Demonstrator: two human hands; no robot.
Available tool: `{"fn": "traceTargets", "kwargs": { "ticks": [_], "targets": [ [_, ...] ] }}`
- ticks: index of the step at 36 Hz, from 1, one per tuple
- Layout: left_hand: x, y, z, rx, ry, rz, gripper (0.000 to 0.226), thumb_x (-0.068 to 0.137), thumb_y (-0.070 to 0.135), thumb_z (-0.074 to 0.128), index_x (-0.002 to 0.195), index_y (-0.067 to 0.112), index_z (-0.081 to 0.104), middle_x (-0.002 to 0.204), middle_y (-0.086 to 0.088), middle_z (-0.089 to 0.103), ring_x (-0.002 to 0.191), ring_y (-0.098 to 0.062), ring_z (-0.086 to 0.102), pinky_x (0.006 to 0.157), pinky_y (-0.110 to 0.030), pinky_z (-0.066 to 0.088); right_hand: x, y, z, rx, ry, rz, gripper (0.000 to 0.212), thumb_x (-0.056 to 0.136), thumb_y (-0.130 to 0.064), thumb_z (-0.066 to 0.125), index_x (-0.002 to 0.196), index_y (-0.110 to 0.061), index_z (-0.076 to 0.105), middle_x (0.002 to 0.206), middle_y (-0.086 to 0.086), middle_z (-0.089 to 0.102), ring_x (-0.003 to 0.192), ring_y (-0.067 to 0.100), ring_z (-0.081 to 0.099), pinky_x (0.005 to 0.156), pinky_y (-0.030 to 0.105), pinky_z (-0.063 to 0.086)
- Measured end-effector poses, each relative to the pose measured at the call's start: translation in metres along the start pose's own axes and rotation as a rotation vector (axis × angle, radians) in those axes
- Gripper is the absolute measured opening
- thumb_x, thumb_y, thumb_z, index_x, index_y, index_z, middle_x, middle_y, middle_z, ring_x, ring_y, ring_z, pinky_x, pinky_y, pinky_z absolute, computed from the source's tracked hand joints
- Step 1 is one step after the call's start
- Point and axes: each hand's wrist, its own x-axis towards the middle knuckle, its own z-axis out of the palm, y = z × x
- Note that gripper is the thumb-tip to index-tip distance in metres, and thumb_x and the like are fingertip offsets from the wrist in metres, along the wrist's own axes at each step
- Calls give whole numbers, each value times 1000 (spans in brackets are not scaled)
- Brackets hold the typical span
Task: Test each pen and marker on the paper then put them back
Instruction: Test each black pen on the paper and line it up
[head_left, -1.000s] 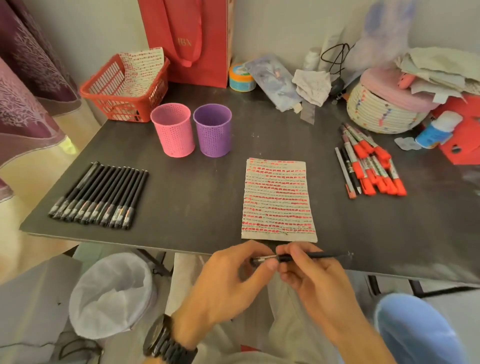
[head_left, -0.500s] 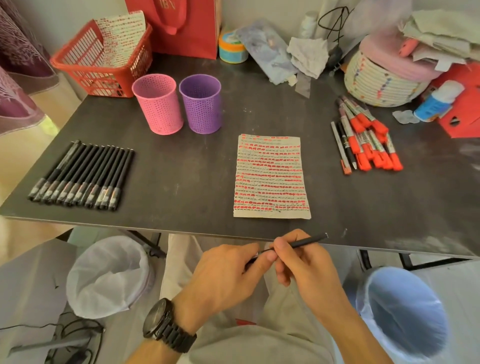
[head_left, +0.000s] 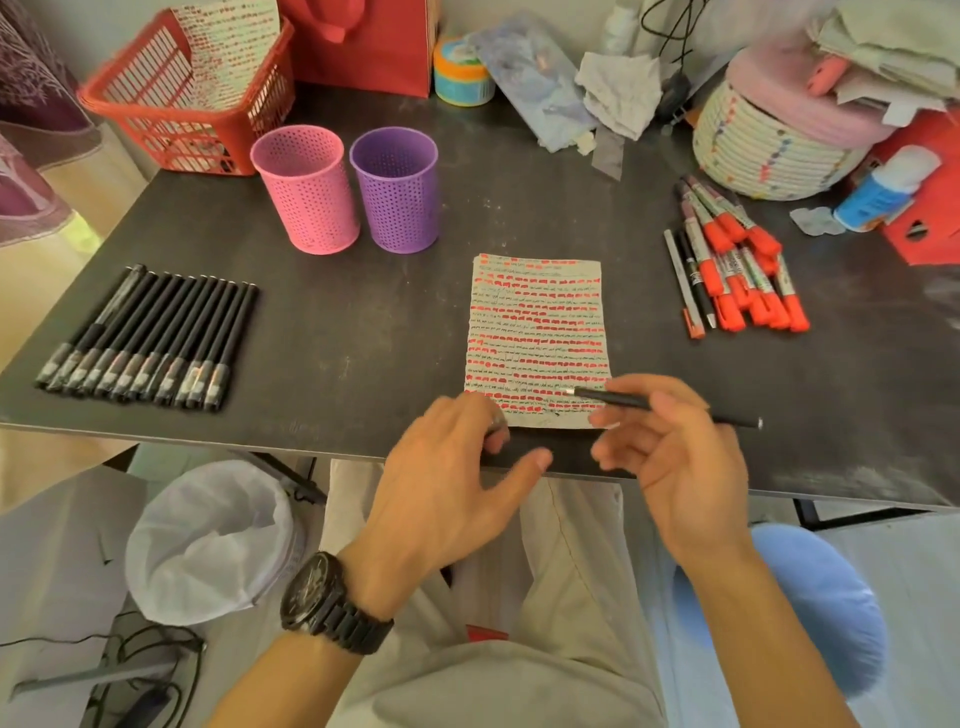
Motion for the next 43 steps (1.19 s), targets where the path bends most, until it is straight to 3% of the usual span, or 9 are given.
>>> {"fn": "traceTargets", "kwargs": {
  "ticks": [5, 11, 18, 29, 43],
  "targets": [
    [25, -3, 15, 34, 6, -17, 38, 87, 45, 63, 114, 20, 53, 97, 16, 49, 94, -4, 48, 83, -20, 35, 29, 4, 9, -268, 106, -152, 16, 94, -32, 65, 81, -23, 65, 58, 2, 60, 49, 16, 59, 47, 26, 48],
    [24, -7, 33, 140, 12, 7, 35, 87, 40, 67, 111, 16, 58, 105, 10, 62, 102, -9, 55, 103, -22, 32, 48, 26, 14, -442, 123, -174, 18, 99, -29, 59, 81, -23, 61, 56, 5, 65, 45, 19, 62, 46, 25, 48],
    [25, -6, 37, 117, 64, -6, 34, 86, 41, 64, 108, 16, 60, 106, 10, 63, 98, -10, 59, 101, -24, 37, 48, 30, 15, -588, 173, -230, 30, 92, -42, 70, 68, -28, 58, 54, -3, 64, 46, 12, 62, 49, 28, 50],
    [25, -6, 40, 134, 92, 10, 30, 86, 38, 64, 104, 13, 62, 109, 5, 66, 101, -14, 62, 101, -35, 47, 50, 38, 14, -694, 271, -267, 30, 90, -17, 68, 65, -15, 52, 59, -3, 65, 50, 11, 64, 50, 21, 50],
    [25, -7, 40, 149, 75, 11, 31, 88, 40, 63, 104, 14, 62, 117, 6, 67, 107, -14, 63, 106, -29, 39, 51, 40, 14, -753, 262, -290, 28, 88, -23, 66, 65, -17, 52, 60, 1, 62, 54, 18, 64, 50, 23, 51]
  ]
}}
